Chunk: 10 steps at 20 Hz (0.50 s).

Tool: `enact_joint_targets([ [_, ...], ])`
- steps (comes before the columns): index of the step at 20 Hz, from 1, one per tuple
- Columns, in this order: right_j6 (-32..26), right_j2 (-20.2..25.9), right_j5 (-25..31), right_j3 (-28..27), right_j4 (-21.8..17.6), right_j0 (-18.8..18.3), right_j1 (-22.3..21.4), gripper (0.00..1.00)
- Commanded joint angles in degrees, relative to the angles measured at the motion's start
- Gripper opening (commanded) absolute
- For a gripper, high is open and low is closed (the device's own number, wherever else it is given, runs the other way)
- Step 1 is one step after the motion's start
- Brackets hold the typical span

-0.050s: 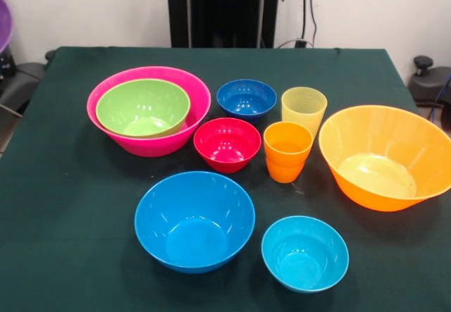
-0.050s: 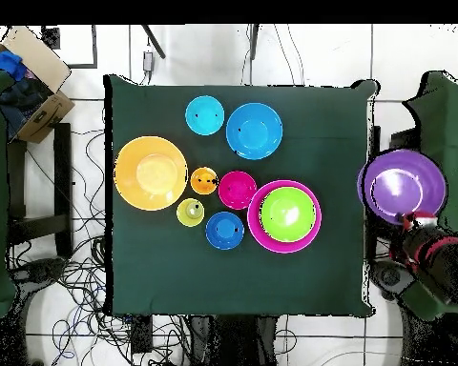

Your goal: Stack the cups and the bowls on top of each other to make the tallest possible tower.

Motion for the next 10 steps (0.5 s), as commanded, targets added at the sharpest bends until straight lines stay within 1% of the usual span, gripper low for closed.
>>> enact_joint_targets([
  [1,20.18,-6.99,-3.97,12.95,0.53,3.57,-7.21,0.0],
  [5,20.57,-5.11,-4.01,14.18,0.4,1.67,-8.3,0.0],
  [10,21.47,-3.92,-4.63,14.65,-0.13,0.4,-7.94,0.0],
])
